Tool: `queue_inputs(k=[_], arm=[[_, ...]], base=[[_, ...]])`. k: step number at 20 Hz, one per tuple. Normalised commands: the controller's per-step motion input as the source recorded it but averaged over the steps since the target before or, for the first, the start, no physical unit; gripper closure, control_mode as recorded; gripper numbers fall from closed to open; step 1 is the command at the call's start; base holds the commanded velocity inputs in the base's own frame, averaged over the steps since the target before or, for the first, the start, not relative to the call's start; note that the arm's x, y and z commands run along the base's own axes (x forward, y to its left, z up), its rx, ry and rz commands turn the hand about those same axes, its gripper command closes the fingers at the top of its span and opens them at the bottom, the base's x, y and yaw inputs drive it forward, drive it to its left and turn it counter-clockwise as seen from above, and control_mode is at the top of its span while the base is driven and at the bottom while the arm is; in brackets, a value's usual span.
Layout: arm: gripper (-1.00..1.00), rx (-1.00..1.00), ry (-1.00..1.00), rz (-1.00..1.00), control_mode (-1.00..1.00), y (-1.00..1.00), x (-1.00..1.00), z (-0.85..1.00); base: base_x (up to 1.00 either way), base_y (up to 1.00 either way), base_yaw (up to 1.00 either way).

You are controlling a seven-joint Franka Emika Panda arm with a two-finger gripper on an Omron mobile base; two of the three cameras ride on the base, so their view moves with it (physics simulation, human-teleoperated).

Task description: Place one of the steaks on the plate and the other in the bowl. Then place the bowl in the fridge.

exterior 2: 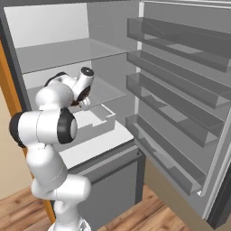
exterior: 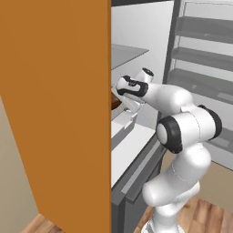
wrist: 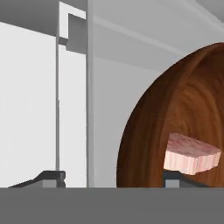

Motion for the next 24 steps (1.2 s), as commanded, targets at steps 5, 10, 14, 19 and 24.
queue_inputs(k=[5, 10, 14, 19, 24], arm=[[-1.0, 0.25, -0.16, 0.0, -1.0, 0.0, 0.02, 0.22], [-1.0, 0.24, -0.19, 0.0, -1.0, -0.06, -0.01, 0.19], [-1.0, 0.07, -0.14, -0.04, -1.0, -0.3, -0.37, 0.4], [-1.0, 0.0, -0.04, -0.05, -1.0, -0.41, -0.72, 0.24], [-1.0, 0.0, 0.0, -0.07, -1.0, -0.49, -0.78, 0.19]], base=[[0.0, 0.0, 0.0], [0.0, 0.0, 0.0], [0.0, 0.0, 0.0], [0.0, 0.0, 0.0], [0.0, 0.0, 0.0]])
